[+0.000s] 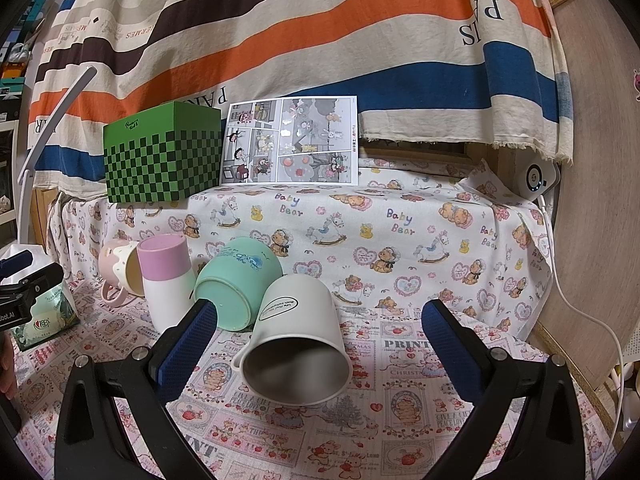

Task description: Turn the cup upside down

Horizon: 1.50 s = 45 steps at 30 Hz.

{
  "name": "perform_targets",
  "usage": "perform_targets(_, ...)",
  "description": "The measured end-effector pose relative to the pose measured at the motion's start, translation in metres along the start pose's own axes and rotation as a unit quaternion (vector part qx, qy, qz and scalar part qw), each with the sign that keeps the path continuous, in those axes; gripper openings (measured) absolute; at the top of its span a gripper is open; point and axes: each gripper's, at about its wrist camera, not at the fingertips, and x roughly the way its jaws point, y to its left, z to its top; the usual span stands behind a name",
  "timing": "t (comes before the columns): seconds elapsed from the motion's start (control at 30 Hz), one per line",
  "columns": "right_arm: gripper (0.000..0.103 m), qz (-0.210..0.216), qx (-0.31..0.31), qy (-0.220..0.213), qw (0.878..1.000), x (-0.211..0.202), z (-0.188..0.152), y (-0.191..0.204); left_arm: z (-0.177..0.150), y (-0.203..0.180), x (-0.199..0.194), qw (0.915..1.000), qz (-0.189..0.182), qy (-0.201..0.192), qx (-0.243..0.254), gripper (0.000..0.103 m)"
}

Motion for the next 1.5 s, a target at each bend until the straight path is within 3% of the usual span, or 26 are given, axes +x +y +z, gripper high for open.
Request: perform_targets(1.5,0.103,0.003,-0.001,0.001,1.000,0.0000,0.0013,-0.0019,0.0021,0.0010,-0.0018,0.9999,-0.010,-0.005,0.001,0.103)
